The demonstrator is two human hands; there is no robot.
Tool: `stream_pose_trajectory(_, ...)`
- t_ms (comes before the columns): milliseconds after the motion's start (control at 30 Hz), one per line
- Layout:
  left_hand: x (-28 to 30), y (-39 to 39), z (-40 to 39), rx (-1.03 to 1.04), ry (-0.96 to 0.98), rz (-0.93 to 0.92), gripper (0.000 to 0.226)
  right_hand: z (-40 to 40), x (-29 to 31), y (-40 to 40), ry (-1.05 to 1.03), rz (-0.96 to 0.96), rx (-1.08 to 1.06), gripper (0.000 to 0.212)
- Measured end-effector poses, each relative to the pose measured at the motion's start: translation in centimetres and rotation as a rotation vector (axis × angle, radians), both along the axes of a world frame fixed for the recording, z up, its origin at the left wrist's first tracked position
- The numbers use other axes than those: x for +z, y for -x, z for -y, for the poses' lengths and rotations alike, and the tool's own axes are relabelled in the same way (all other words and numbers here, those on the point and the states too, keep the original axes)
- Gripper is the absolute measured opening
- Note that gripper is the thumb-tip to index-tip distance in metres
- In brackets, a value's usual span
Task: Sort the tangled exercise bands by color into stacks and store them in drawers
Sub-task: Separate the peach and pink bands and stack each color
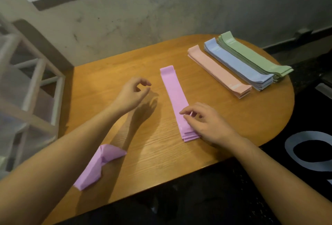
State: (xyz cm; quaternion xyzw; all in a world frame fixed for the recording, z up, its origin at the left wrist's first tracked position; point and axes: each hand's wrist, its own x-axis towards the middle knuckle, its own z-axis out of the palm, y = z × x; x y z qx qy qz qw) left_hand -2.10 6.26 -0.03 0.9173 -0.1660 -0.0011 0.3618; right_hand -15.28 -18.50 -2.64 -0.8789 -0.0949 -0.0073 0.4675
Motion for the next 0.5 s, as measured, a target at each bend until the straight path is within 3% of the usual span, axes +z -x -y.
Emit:
stream_pose_trajectory(267,-0.7,7.7,-8.8,0.077,0.025,0.062,0.011,-5.1,1.0,0.9,-0.346,-0.078,-0.062,0.016)
stream_pose_trajectory(500,-2.5,13.9,-16.0,0.253,0.003,0.124,0.017,-11.6,0.5,1.6,-0.296,-0.101,0.047,0.024)
